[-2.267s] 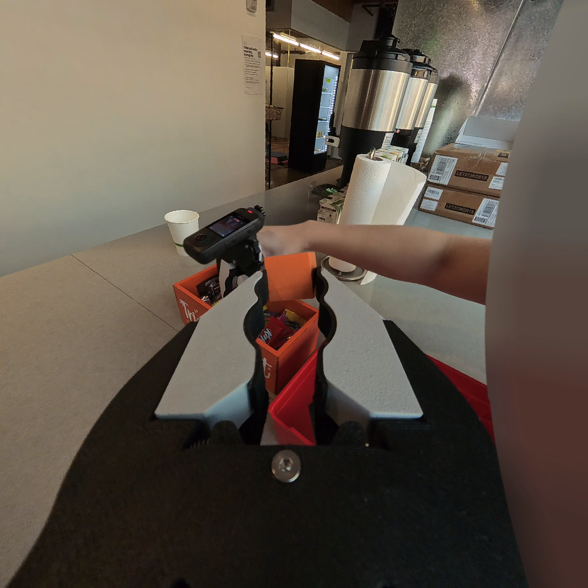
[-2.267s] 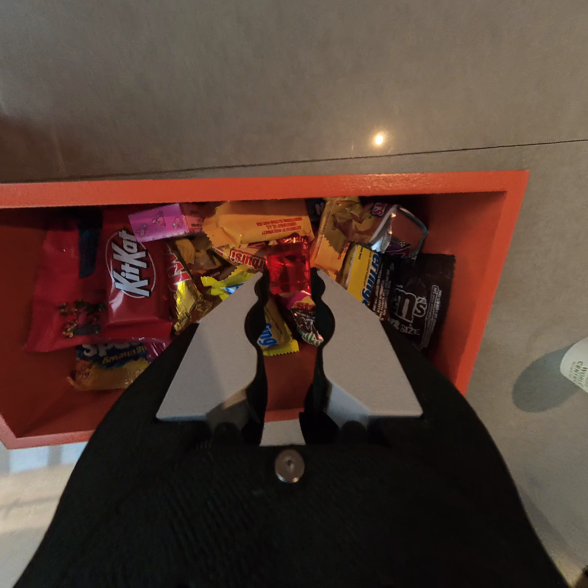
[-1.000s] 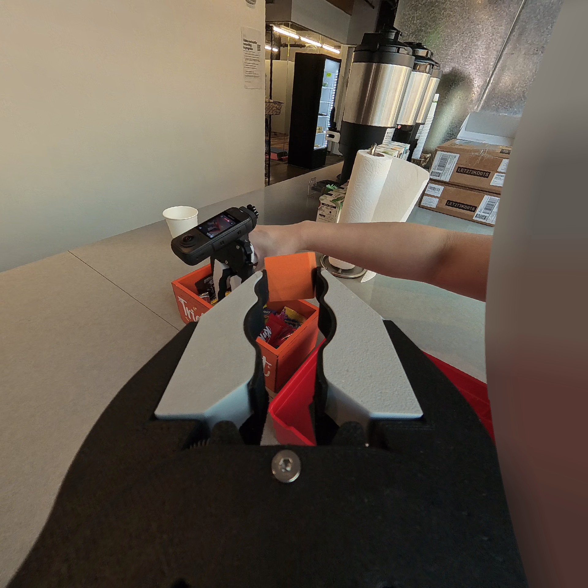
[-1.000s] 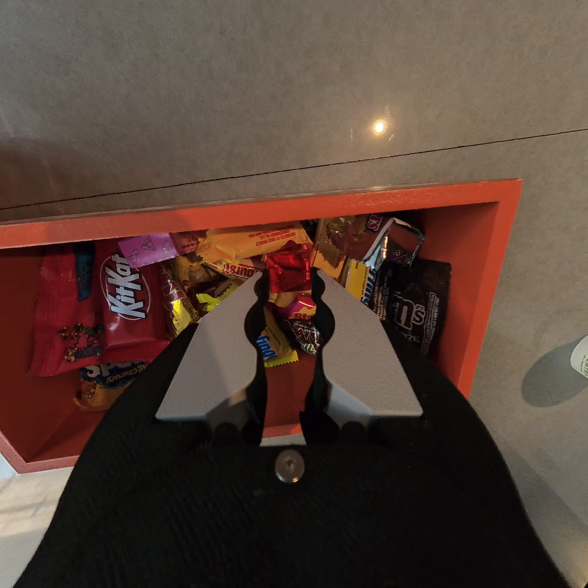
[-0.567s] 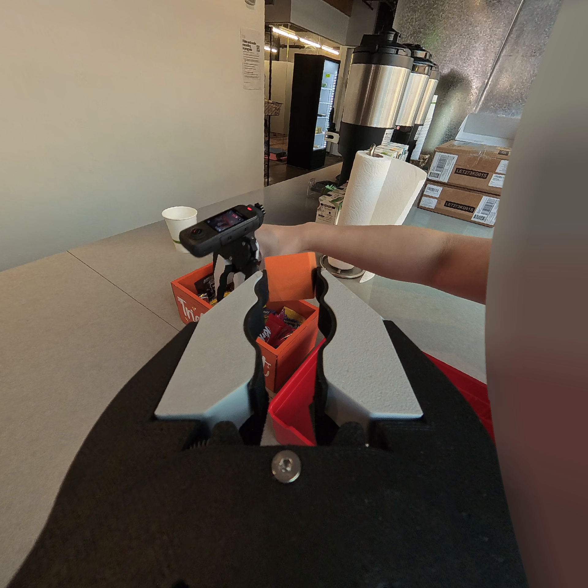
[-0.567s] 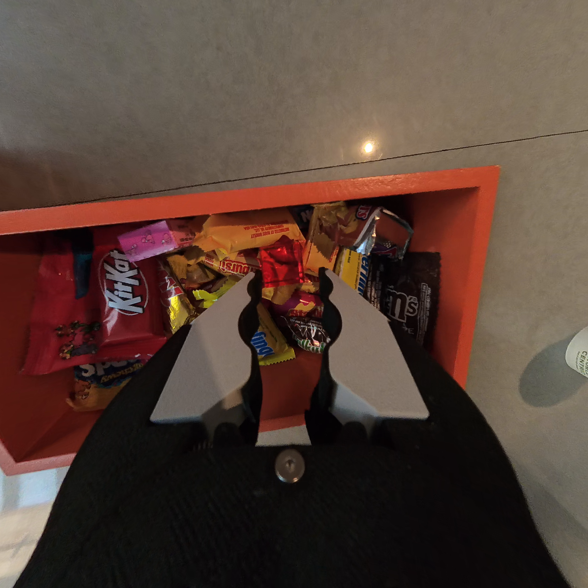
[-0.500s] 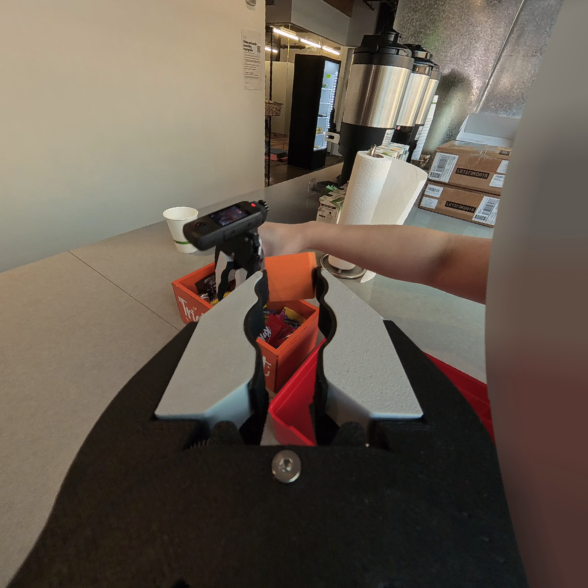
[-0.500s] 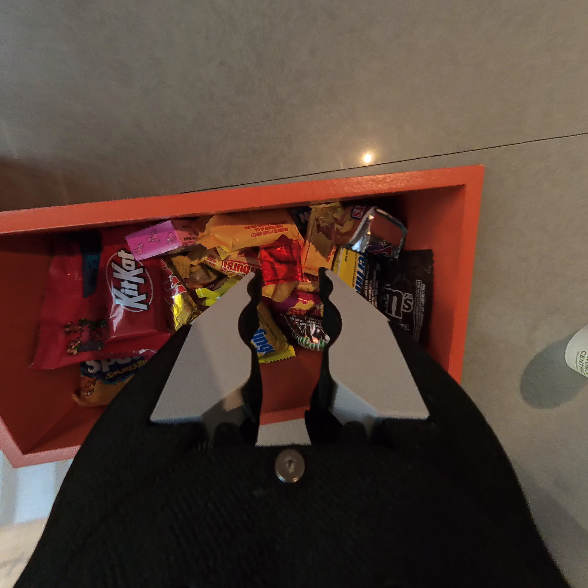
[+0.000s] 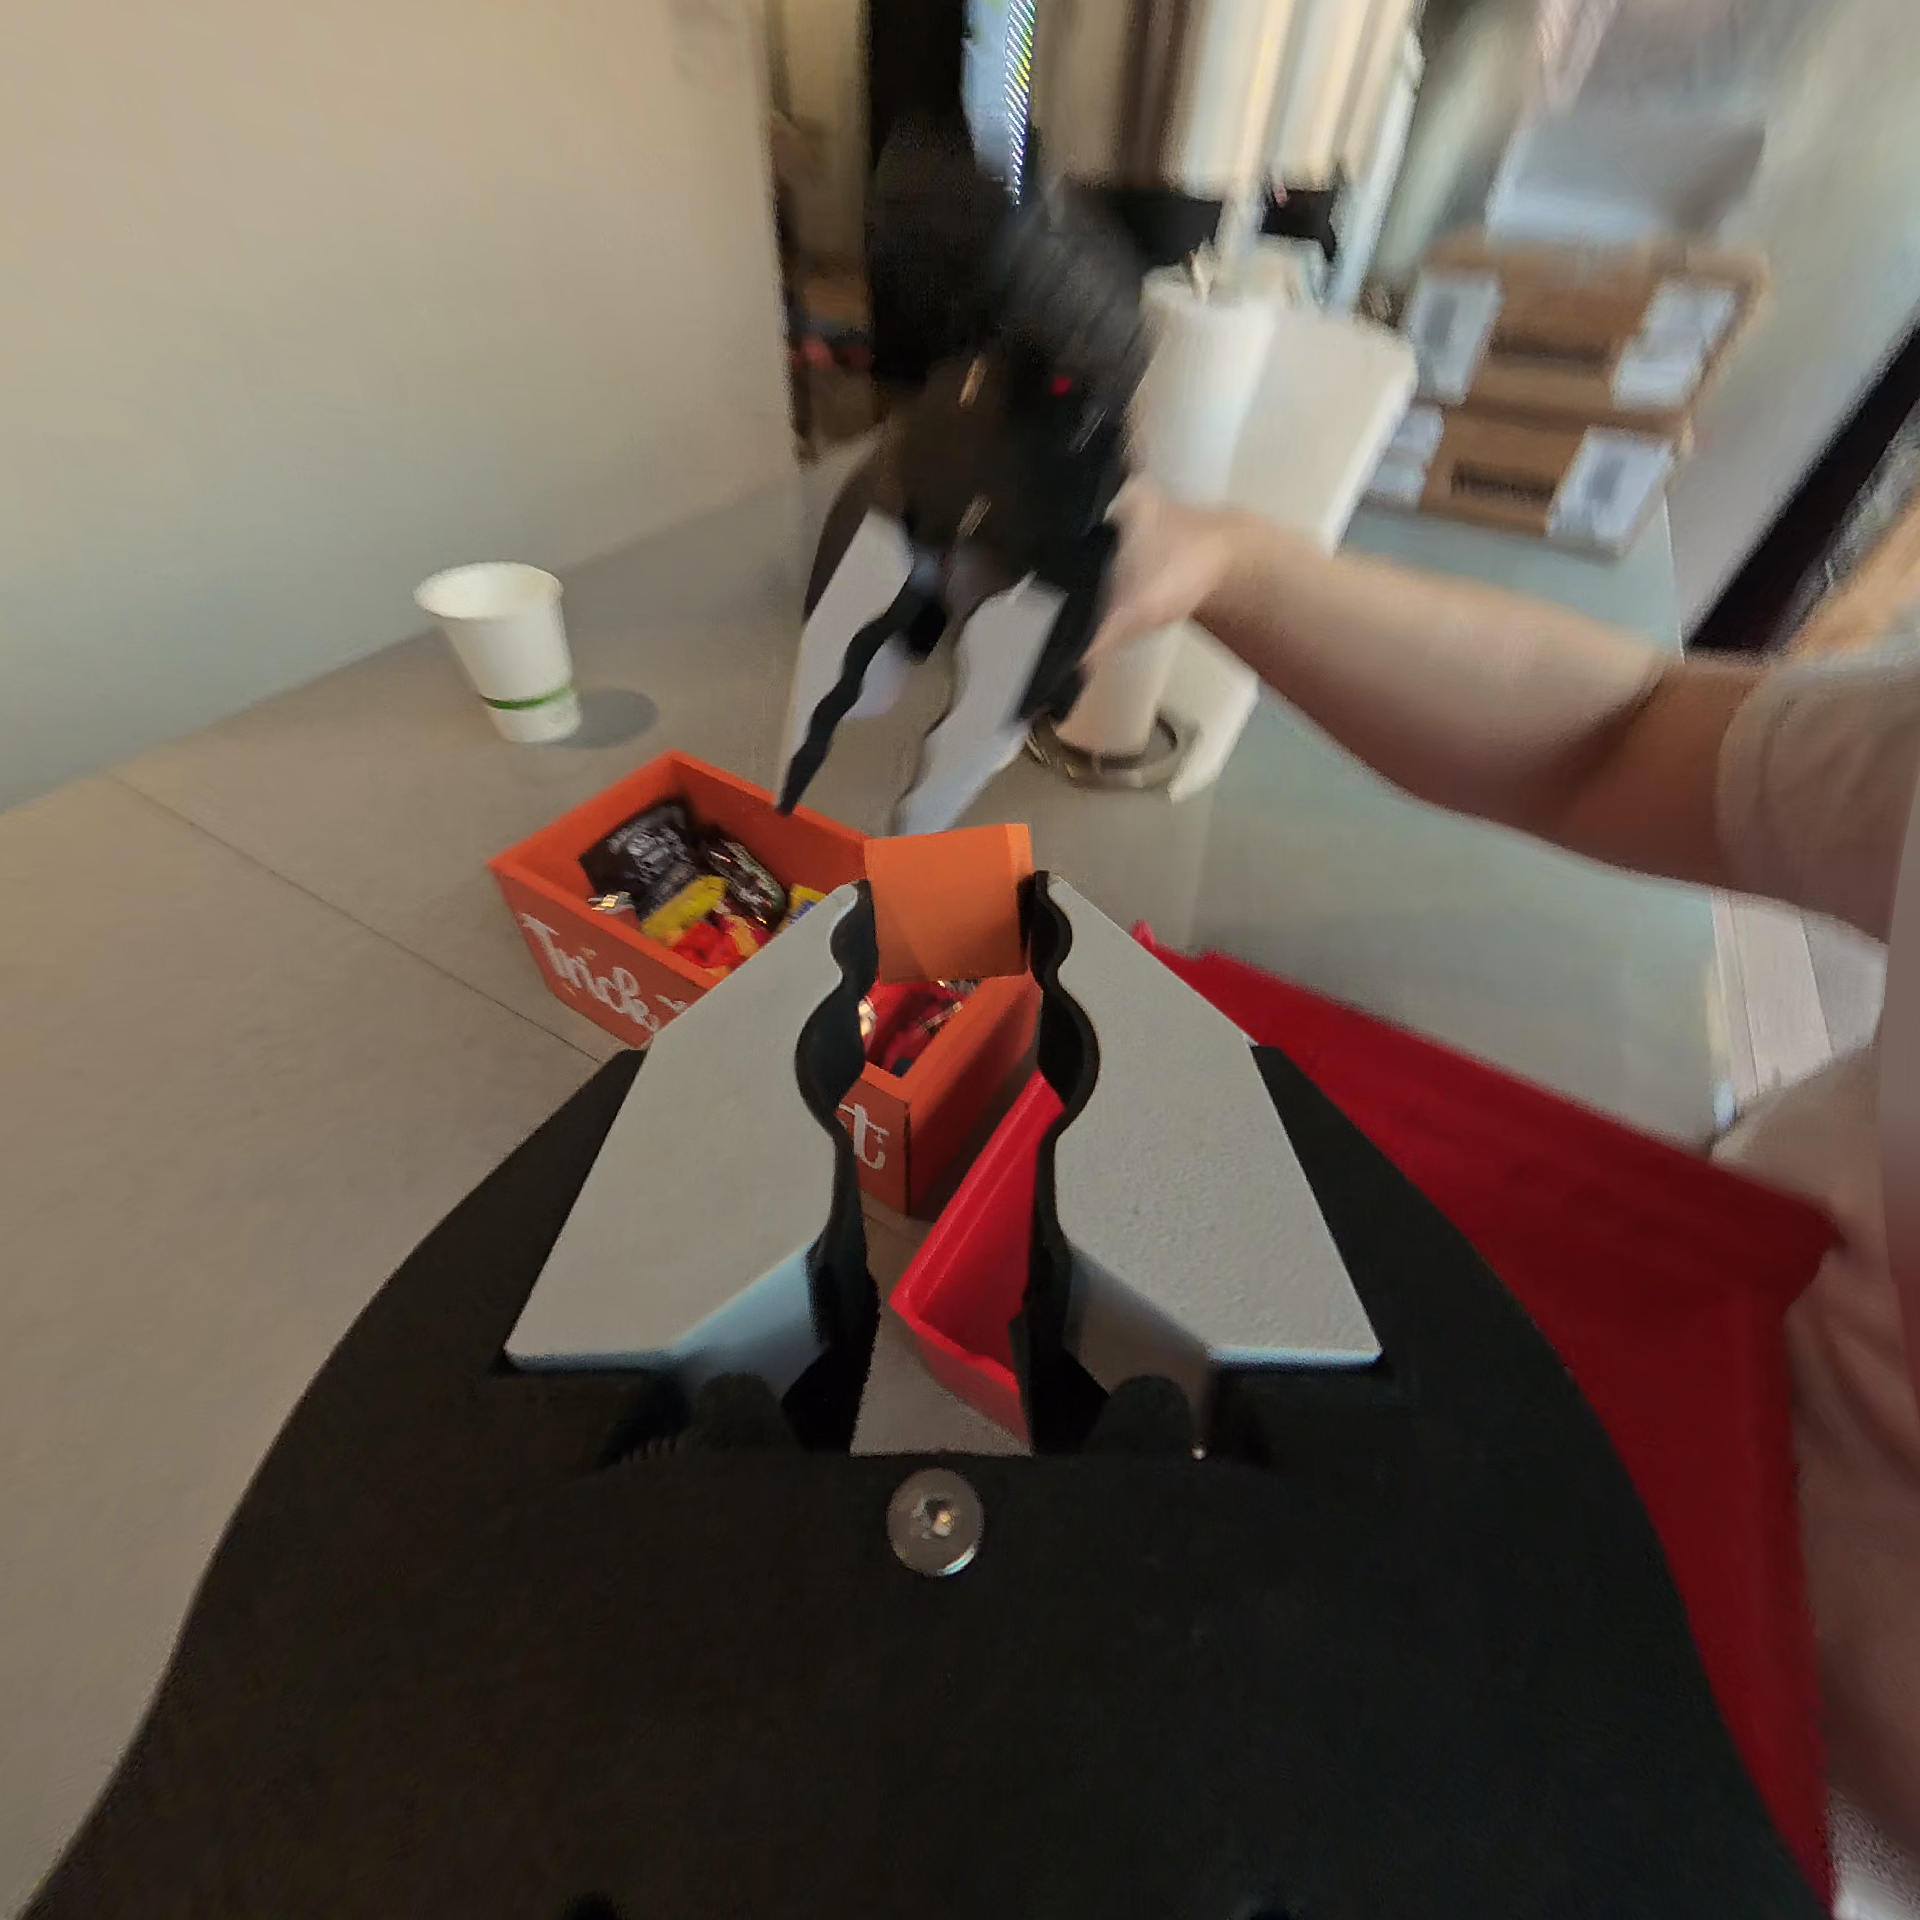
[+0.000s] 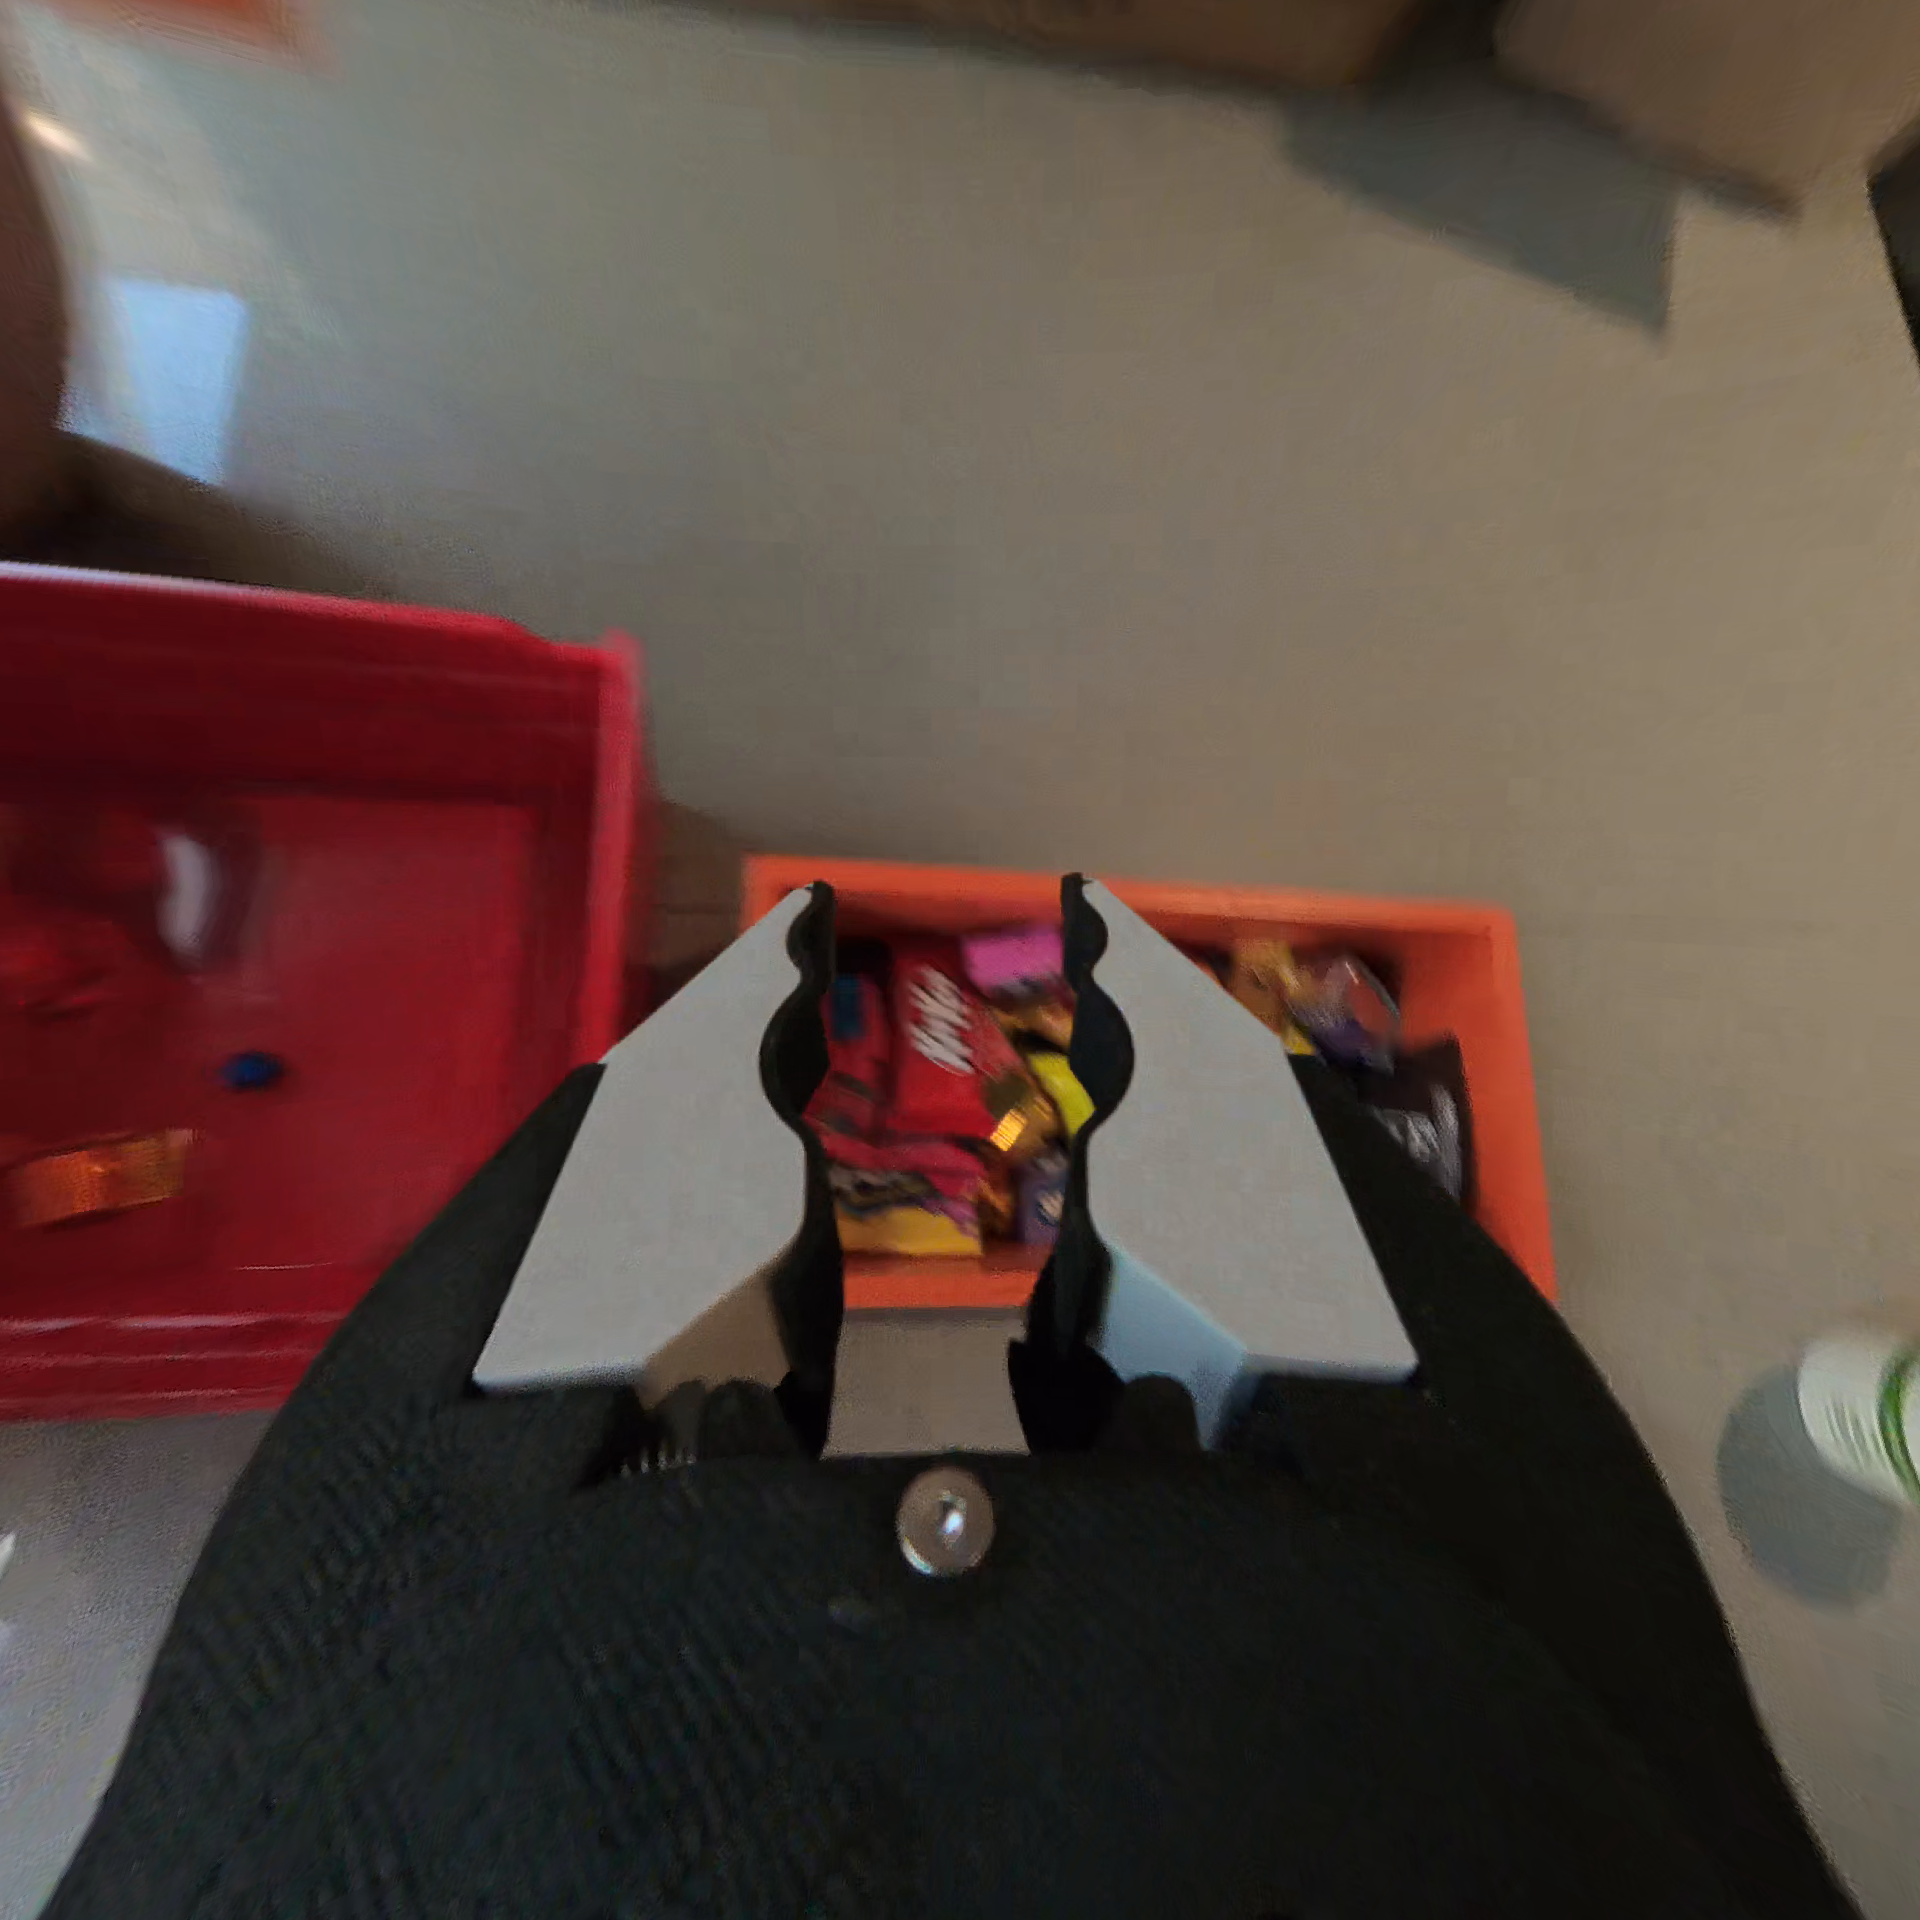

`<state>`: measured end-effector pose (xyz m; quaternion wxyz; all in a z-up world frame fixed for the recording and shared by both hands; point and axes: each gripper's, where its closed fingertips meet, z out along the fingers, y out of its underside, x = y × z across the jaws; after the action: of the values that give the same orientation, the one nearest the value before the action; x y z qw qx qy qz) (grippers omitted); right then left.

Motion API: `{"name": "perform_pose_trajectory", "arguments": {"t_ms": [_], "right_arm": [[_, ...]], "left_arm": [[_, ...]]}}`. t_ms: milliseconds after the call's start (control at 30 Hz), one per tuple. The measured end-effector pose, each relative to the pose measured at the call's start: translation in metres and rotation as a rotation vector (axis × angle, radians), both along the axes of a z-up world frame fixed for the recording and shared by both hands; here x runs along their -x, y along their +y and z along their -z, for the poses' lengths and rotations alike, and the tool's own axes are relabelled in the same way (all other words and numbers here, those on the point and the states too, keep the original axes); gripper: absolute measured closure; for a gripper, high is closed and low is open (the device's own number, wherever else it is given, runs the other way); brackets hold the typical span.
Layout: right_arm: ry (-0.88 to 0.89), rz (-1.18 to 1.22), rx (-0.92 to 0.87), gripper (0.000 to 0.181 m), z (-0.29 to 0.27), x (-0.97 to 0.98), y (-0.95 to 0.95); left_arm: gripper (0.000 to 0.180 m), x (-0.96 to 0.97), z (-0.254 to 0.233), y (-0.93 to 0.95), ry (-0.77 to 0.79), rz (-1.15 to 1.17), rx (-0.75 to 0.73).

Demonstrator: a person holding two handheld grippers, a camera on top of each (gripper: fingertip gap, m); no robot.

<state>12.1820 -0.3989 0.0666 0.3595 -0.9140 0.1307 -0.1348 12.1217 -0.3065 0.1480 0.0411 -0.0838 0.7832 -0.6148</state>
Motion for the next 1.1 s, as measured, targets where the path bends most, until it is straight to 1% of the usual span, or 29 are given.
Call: {"name": "perform_pose_trajectory", "arguments": {"t_ms": [67,100,200,267,333,467,600,633,667,733,800,833,867,900,933,967,1033,1067,1100], "right_arm": [[-0.013,-0.108,-0.135,0.138,-0.031,0.036,0.026],[0.014,-0.15,-0.2,0.138,-0.044,0.053,0.036],[0.013,-0.214,-0.312,0.14,-0.072,0.078,0.055],[-0.009,-0.222,-0.293,0.142,-0.073,0.083,0.061],[0.018,-0.223,-0.249,0.142,-0.065,0.085,0.065],[0.033,-0.172,-0.211,0.146,-0.061,0.077,0.062],[0.095,-0.173,-0.185,0.144,-0.056,0.08,0.061],[0.101,-0.177,-0.184,0.147,-0.055,0.08,0.062],[0.11,-0.195,-0.185,0.157,-0.055,0.083,0.064],[0.107,-0.197,-0.173,0.157,-0.053,0.081,0.064],[0.069,-0.162,-0.111,0.157,-0.053,0.066,0.055],[0.03,-0.12,-0.051,0.157,-0.053,0.048,0.044],[-0.009,-0.045,0.048,0.157,-0.048,0.022,0.025],[-0.001,0.033,0.169,0.157,-0.037,-0.004,0.003],[0.065,0.071,0.24,0.157,-0.022,-0.021,-0.011],[0.146,0.098,0.272,0.157,-0.005,-0.035,-0.02],[0.278,0.182,0.391,0.157,0.033,-0.06,-0.046],[0.303,0.206,0.449,0.157,0.049,-0.07,-0.057],[0.306,0.222,0.47,0.157,0.06,-0.079,-0.062]], "left_arm": [[0.152,0.002,0.009,-0.012,-0.043,0.051,-0.025],[0.152,0.003,0.011,-0.018,-0.075,0.068,-0.025],[0.152,0.011,0.024,-0.03,-0.106,0.128,-0.074],[0.152,0.015,0.029,-0.036,-0.117,0.144,-0.097],[0.152,0.021,0.031,-0.04,-0.127,0.17,-0.108],[0.152,0.026,0.037,-0.04,-0.205,0.178,-0.157],[0.152,0.031,0.031,-0.04,-0.232,0.18,-0.142],[0.152,0.03,0.032,-0.04,-0.231,0.177,-0.146],[0.152,0.028,0.032,-0.04,-0.239,0.164,-0.154],[0.15,0.026,0.033,-0.038,-0.245,0.156,-0.153],[0.123,0.017,0.023,-0.032,-0.237,0.098,-0.12],[0.123,0.012,0.017,-0.026,-0.223,0.07,-0.098],[0.126,0.007,0.011,-0.018,-0.204,0.045,-0.071],[0.134,0.003,0.005,-0.008,-0.179,0.019,-0.044],[0.141,-0.001,0.0,0.001,-0.146,-0.005,-0.024],[0.143,-0.005,-0.003,0.011,-0.109,-0.031,-0.009],[0.14,-0.012,-0.013,0.028,-0.05,-0.083,0.038],[0.139,-0.012,-0.018,0.034,-0.031,-0.09,0.066],[0.139,-0.01,-0.022,0.039,-0.019,-0.088,0.088]]}}
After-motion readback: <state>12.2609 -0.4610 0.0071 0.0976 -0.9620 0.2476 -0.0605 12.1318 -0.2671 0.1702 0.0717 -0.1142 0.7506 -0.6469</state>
